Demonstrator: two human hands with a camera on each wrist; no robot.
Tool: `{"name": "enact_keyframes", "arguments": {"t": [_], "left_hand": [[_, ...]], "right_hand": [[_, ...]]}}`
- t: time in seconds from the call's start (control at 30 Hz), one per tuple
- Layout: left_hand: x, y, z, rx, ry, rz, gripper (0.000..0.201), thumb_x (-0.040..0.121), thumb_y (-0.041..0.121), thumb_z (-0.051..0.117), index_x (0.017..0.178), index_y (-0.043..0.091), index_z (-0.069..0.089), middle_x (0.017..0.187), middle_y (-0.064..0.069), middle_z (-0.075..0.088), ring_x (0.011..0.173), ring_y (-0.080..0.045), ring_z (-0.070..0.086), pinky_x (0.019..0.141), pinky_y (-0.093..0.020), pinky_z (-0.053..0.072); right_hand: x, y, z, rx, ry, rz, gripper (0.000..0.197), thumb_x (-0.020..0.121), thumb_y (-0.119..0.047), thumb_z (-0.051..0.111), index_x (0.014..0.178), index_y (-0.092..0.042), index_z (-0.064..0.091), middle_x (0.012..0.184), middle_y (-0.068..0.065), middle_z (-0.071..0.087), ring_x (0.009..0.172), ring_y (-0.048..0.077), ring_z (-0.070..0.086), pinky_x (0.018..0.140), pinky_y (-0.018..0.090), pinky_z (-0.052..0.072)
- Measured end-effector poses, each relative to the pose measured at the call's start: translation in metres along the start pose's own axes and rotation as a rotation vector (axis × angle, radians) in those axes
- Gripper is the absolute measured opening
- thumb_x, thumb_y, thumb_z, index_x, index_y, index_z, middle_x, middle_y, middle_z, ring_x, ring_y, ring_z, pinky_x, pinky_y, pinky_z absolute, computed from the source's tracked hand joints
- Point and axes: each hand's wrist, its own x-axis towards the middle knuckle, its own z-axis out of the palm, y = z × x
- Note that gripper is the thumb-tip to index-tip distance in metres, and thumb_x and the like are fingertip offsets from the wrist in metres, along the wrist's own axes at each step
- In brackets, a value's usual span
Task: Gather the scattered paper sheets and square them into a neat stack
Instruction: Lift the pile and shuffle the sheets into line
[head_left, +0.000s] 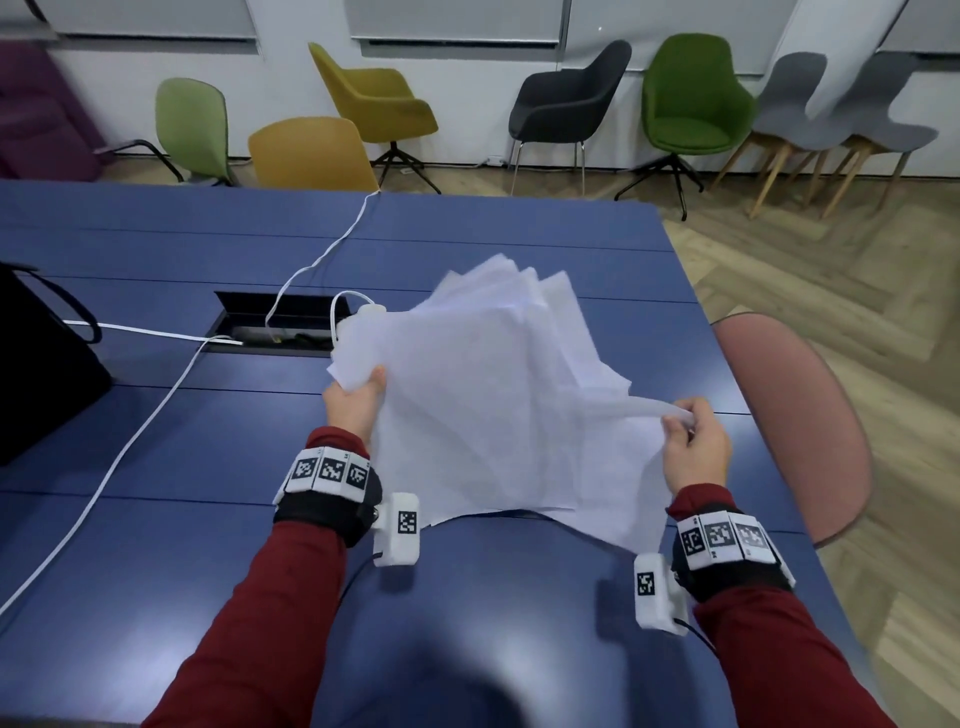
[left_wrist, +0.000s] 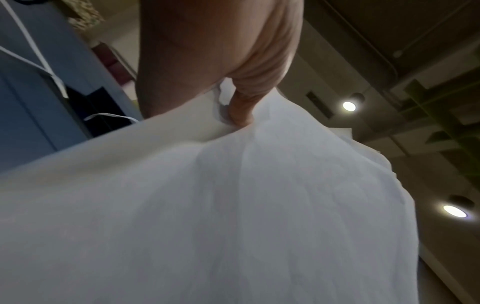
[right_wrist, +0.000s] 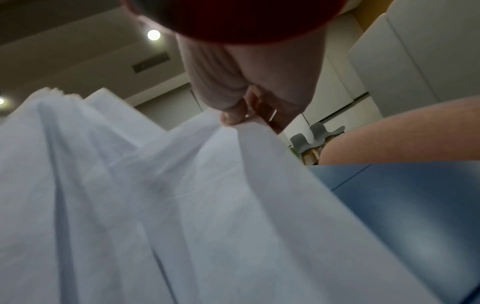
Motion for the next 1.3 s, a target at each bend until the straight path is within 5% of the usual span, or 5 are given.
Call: {"name": "enact_keyframes", "arguments": {"t": [0.37,0.5,1.03,1.17,1.3], "left_hand": [[0.01,-0.037,-0.025,0.572,0.045,-0.258,0.049,0.095,0.022,0.048,0.138,0.002,0.039,0.144,-0.017,0.044,0.13,-0.033,0.047,0.07,-0.029,0.045],[0.001,-0.043,-0.029,1.053,-0.103,-0.224,0.048,0.085,0.01,0.062,0.13,0.005,0.048,0.132,-0.019,0.053,0.124,-0.034,0.053,0.097,-0.032,0.046],[-0.006,-0.097,-0.032,0.898,-0.287,-0.594,0.106,0.063,0.09,0.025,0.099,-0.001,0.066,0.098,-0.023,0.07,0.102,-0.032,0.066,0.104,-0.043,0.043],[-0.014,-0.101,-0.02,0.903,-0.368,-0.377,0.065,0.082,0.05,0.062,0.131,0.008,0.052,0.137,-0.01,0.054,0.123,-0.027,0.053,0.108,-0.032,0.038],[-0.02,-0.086,-0.004,0.564,-0.39,-0.146,0.04,0.08,0.003,0.07,0.118,-0.004,0.06,0.12,-0.014,0.065,0.093,-0.017,0.066,0.079,-0.022,0.053]], "right_hand": [[0.008,-0.054,-0.022,0.258,0.513,0.036,0.012,0.09,0.002,0.041,0.092,-0.005,0.05,0.08,0.006,0.052,0.074,0.017,0.046,0.065,0.011,0.037],[0.012,-0.054,-0.016,0.324,0.537,0.145,0.01,0.091,-0.003,0.046,0.095,-0.01,0.052,0.087,0.008,0.052,0.07,0.014,0.046,0.059,0.006,0.04],[-0.083,0.064,0.057,-0.493,-0.888,0.373,0.029,0.066,-0.012,0.063,0.063,-0.02,0.035,0.066,-0.002,0.041,0.065,0.019,0.04,0.059,0.023,0.034],[-0.078,0.057,0.054,-0.587,-1.132,0.32,0.03,0.072,-0.017,0.071,0.095,-0.011,0.052,0.091,0.005,0.063,0.076,0.022,0.054,0.07,0.03,0.049],[-0.055,0.046,0.042,-0.324,-0.761,0.347,0.1,0.056,-0.031,0.089,0.134,-0.013,0.03,0.124,0.012,0.049,0.114,0.027,0.052,0.099,0.032,0.04]]}}
